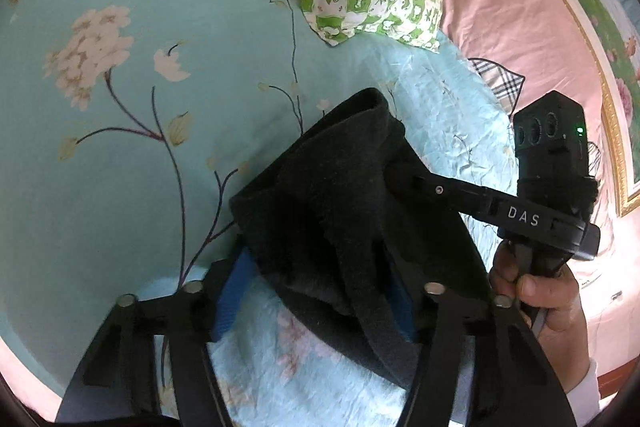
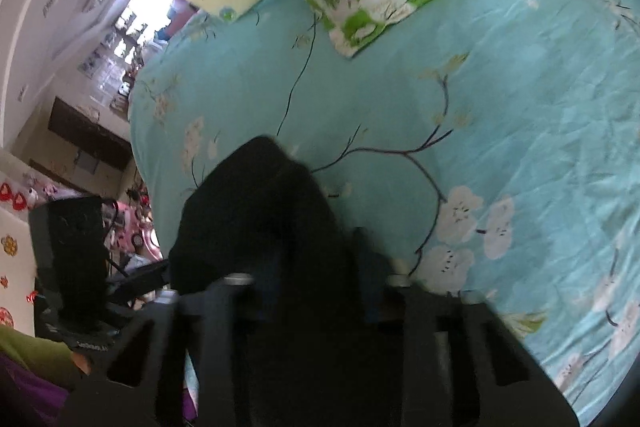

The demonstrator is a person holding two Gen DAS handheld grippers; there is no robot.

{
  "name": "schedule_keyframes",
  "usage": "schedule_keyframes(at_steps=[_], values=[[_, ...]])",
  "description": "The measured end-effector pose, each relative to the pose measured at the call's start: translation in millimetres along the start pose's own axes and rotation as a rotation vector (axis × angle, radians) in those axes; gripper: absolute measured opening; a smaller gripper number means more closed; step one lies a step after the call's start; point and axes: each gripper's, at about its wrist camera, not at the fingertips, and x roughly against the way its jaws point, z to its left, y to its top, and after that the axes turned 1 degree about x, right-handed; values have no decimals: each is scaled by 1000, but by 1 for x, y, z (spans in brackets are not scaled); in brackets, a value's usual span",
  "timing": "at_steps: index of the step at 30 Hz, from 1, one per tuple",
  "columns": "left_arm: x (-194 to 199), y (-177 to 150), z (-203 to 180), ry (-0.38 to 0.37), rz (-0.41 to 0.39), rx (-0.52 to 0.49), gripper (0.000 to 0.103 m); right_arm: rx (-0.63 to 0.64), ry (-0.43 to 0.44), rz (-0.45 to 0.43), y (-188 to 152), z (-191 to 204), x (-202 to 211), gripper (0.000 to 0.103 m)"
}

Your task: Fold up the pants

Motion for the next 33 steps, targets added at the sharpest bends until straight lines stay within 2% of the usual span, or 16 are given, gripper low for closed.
schedule_keyframes(at_steps=[2,5,11,17,22,26,33], values=[[-1,2,0,-3,-1,4,50,7,0,-17,-1,4,3,12],[0,2,-3,-9,-2,0,41,4,3,-53,-4,7,14,10],[21,1,-24,-35,-13,-37,32,9,25,-139,-15,16,44,10],[49,-5,-64,-75,-50,-132,29,4,48,-261,-39,24,96,9],[73,-24,-112,-124,-75,-262,27,-19,72,-374,-64,27,136,9],[82,-43,-148,-173,-61,-351,27,-40,66,-466,-94,29,171,9],[84,-89,-199,-245,-6,-481,26,-99,60,-575,-147,23,213,9]])
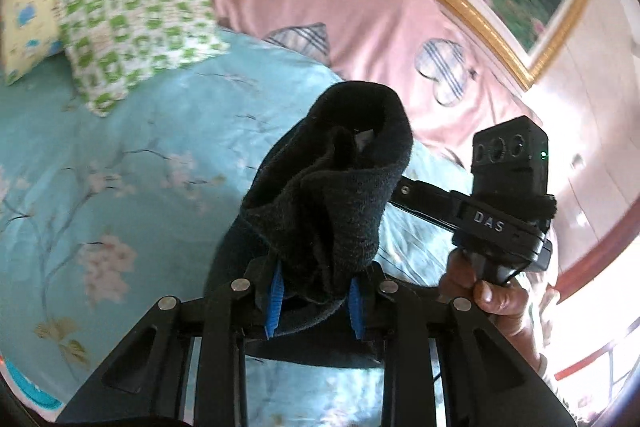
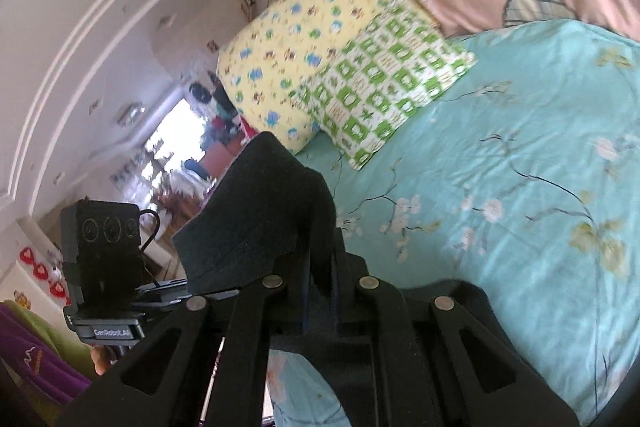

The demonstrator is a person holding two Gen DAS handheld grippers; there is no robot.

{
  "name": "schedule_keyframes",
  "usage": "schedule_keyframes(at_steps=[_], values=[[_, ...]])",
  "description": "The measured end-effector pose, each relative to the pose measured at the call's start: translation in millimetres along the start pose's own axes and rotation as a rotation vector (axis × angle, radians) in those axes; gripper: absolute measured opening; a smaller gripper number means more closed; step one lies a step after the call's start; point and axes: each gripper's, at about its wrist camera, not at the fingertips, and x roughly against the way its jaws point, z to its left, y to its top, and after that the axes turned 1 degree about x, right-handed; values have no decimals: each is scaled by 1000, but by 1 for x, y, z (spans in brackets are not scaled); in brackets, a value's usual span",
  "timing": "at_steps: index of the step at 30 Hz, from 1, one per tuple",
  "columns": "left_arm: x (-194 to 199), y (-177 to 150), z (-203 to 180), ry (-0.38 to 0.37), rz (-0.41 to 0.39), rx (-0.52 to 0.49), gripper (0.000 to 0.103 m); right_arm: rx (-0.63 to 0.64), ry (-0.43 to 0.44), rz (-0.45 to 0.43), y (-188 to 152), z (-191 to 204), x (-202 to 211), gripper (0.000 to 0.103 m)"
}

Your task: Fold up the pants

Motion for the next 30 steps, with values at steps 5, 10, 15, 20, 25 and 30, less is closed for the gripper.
schedule_keyframes(at_steps=[5,10,15,20,25,30], values=[[-12,-14,-30,-34,44,-54,26,-39,-15,-53,-21,-10,34,9],[-24,-27,-54,-56,85,-94,26,-76,-33,-95,-39,-19,59,9],[-40,-40,-75,-81,134,-131,26,-115,-52,-132,-60,-30,85,9],[-60,-55,-98,-102,184,-183,26,-160,-69,-172,-80,-43,108,9],[-79,-68,-111,-111,236,-202,26,-202,-94,-193,-98,-58,122,9],[-95,-82,-128,-123,275,-241,26,-229,-121,-214,-114,-68,138,9]])
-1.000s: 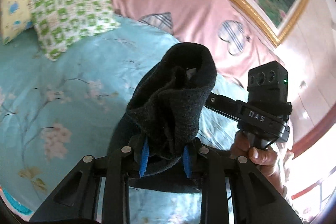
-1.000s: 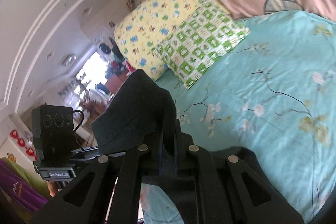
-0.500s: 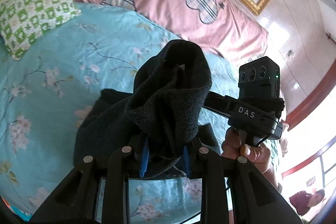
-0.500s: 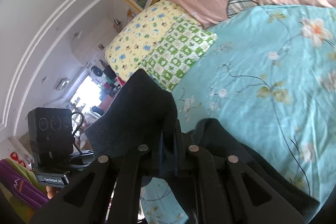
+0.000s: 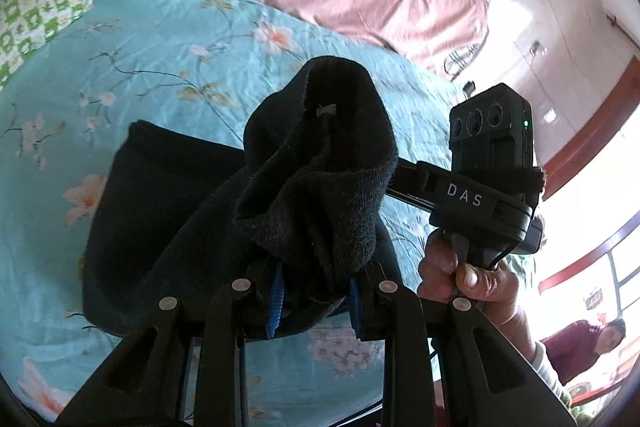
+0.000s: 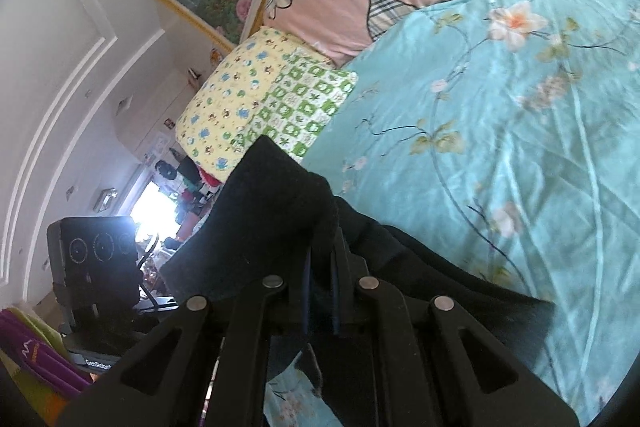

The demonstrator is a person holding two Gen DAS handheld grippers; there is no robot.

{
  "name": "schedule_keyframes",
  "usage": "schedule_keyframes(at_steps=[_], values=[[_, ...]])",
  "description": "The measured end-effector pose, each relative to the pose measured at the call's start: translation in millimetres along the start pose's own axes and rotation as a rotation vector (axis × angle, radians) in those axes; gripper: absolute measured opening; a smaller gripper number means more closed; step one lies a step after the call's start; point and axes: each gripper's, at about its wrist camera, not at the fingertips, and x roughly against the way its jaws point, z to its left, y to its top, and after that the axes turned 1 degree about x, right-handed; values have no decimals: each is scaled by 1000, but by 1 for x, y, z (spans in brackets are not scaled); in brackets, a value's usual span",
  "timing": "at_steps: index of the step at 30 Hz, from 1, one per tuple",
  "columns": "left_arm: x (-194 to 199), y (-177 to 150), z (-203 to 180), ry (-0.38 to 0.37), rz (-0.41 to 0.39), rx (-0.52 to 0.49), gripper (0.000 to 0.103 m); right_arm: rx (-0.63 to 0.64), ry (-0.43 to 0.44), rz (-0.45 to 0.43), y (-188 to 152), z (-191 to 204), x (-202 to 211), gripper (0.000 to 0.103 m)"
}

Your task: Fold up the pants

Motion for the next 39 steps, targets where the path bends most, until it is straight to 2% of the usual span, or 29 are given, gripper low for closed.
schedule_keyframes(at_steps=[13,15,19,20,21,23,24,26,31,35,39], values=[[-41,-7,-21,-22,56,-64,27,-60,-110,-26,-19,-28,32,11],[-44,-9,-21,-38,54,-71,31,-38,-167,-19,-24,-25,36,12],[-45,-14,-27,-55,46,-116,49,-53,-293,-51,-30,-22,50,13],[-44,-15,-29,-62,47,-126,54,-64,-314,-69,-31,-23,56,20],[-43,-15,-30,-75,52,-133,57,-83,-349,-96,-34,-23,64,33],[-38,-18,-30,-102,42,-134,61,-104,-399,-130,-38,-20,75,51],[-36,-19,-29,-109,40,-135,62,-116,-428,-152,-41,-18,81,55],[-34,-21,-29,-129,46,-134,65,-129,-449,-178,-47,-12,89,57],[-24,-28,-23,-169,55,-112,65,-177,-511,-214,-60,0,100,65],[-12,-31,-14,-192,44,-97,65,-167,-547,-239,-67,13,108,79],[4,-30,-4,-187,18,-83,66,-160,-560,-279,-68,27,115,82]])
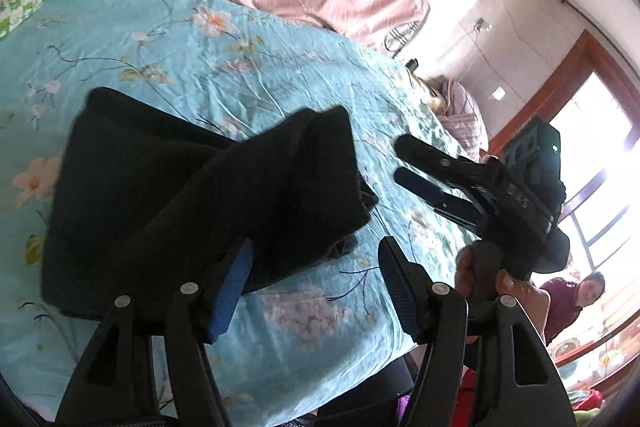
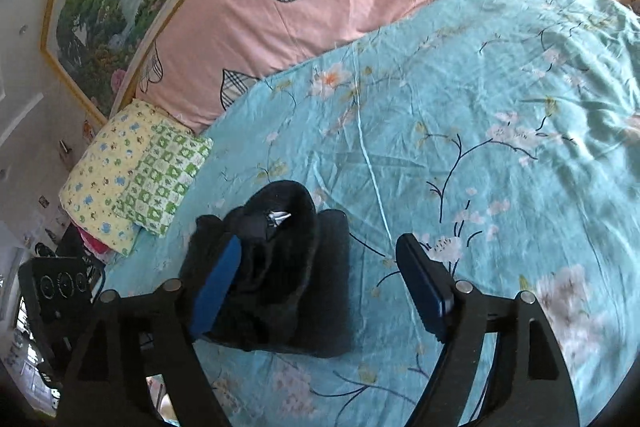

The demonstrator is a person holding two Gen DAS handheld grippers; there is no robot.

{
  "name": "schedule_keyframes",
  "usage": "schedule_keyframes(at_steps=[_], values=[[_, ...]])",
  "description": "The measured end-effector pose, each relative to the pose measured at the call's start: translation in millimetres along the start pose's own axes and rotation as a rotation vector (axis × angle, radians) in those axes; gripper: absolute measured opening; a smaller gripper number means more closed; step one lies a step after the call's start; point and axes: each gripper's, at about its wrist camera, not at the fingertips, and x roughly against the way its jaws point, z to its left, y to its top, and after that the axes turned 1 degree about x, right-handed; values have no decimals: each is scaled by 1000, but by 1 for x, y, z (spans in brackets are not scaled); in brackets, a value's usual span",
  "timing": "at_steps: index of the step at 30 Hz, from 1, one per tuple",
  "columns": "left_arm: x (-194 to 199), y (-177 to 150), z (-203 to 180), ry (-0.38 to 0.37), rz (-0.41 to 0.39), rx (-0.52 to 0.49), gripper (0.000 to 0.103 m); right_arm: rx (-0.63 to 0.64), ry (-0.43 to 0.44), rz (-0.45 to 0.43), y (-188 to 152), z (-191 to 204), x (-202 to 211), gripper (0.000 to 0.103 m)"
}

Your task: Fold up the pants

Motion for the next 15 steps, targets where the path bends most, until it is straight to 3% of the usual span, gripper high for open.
schedule_keyframes(at_steps=[6,15], values=[[26,11,25,53,-64,48,68,35,-13,-12,-5,24,5,89],[56,28,73,153,-130,127,70,141,-81,9,-17,60,-8,90]])
